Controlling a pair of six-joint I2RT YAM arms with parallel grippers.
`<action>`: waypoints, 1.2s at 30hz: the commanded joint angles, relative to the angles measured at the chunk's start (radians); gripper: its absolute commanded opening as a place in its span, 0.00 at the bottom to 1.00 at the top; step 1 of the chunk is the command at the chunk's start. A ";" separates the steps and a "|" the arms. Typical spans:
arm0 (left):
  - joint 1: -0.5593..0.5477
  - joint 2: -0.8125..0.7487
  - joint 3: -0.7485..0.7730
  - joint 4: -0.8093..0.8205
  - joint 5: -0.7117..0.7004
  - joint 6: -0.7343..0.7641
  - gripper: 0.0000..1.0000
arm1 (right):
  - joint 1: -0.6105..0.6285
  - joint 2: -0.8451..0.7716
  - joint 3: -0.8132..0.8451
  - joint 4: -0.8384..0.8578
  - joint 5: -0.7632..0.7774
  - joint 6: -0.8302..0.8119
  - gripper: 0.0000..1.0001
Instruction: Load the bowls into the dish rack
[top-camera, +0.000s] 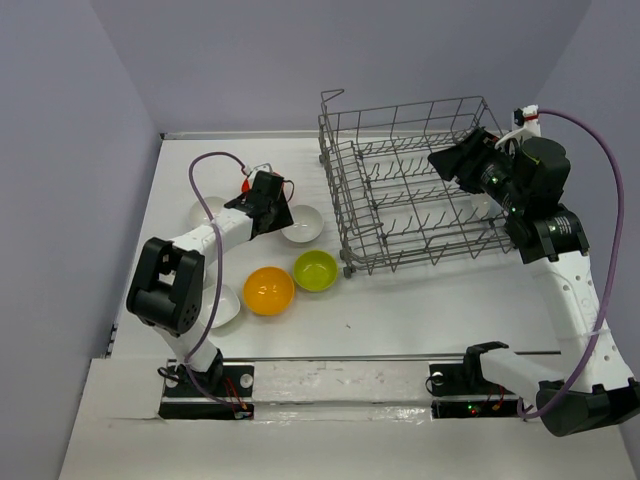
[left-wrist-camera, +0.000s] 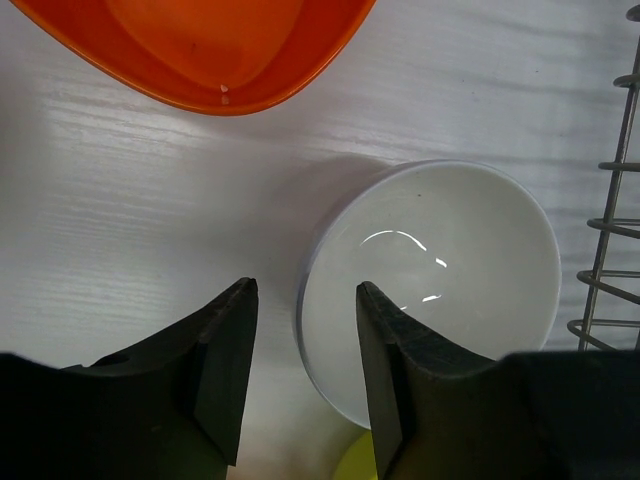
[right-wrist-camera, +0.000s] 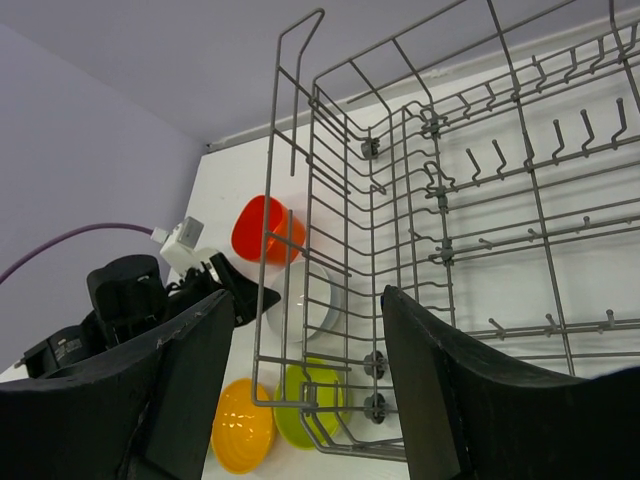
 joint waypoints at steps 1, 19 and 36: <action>-0.007 0.009 -0.009 0.037 -0.025 -0.015 0.52 | 0.001 -0.004 0.005 0.039 -0.028 0.001 0.66; -0.010 0.032 -0.032 0.051 -0.024 -0.015 0.30 | 0.001 0.009 0.013 0.020 -0.043 -0.006 0.67; -0.010 -0.213 0.068 -0.106 -0.109 0.030 0.00 | 0.054 0.148 0.195 -0.105 -0.121 -0.059 0.63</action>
